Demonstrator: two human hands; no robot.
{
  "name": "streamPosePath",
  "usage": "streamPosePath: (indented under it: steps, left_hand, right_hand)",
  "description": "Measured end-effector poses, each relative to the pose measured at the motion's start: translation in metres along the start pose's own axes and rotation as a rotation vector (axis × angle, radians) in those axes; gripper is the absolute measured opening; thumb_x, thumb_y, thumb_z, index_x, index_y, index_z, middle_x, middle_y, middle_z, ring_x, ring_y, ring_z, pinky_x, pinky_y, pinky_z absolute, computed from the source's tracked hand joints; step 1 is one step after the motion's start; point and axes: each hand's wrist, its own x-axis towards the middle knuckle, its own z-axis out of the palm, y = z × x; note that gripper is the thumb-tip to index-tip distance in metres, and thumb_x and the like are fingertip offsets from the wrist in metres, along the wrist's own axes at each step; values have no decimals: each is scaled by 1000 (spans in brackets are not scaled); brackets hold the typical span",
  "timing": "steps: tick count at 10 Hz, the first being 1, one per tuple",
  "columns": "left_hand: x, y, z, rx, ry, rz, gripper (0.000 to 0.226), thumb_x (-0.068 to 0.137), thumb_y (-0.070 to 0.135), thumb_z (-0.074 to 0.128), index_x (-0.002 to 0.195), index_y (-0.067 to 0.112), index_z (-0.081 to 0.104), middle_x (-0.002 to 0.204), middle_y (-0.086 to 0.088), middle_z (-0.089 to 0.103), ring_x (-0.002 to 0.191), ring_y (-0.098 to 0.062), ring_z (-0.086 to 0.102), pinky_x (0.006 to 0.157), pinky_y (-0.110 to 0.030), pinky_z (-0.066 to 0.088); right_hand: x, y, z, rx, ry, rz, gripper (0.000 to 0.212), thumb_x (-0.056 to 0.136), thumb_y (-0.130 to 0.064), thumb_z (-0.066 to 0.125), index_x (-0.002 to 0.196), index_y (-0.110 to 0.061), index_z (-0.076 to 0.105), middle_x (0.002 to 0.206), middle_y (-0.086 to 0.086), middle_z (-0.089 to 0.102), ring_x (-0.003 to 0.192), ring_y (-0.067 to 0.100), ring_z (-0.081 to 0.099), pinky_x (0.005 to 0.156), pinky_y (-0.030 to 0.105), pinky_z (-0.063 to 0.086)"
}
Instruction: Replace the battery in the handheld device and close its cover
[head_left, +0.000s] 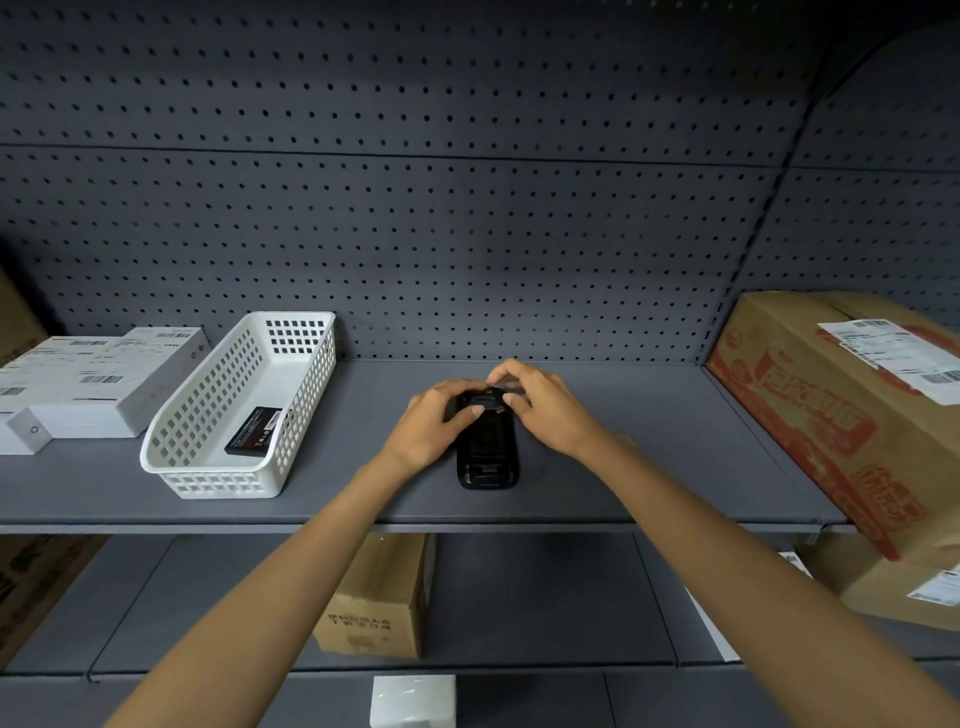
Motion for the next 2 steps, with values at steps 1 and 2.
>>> streamPosePath:
  steps: [1, 2]
  left_hand:
    - [0, 6, -10, -43, 67, 12, 26, 96, 26, 59, 119, 21, 68, 115, 9, 70, 108, -3, 62, 100, -21, 47]
    - [2, 20, -24, -59, 156, 44, 22, 98, 29, 55, 109, 21, 72, 104, 14, 72, 98, 2, 64, 87, -7, 46]
  right_hand:
    - [-2, -17, -11, 9, 34, 8, 23, 97, -3, 49, 113, -16, 60, 121, 2, 64, 119, 15, 58, 103, 35, 47]
    - [0, -40, -25, 50, 125, -17, 17, 100, -12, 49, 108, -17, 64, 110, -2, 68, 106, 13, 62, 97, 36, 51]
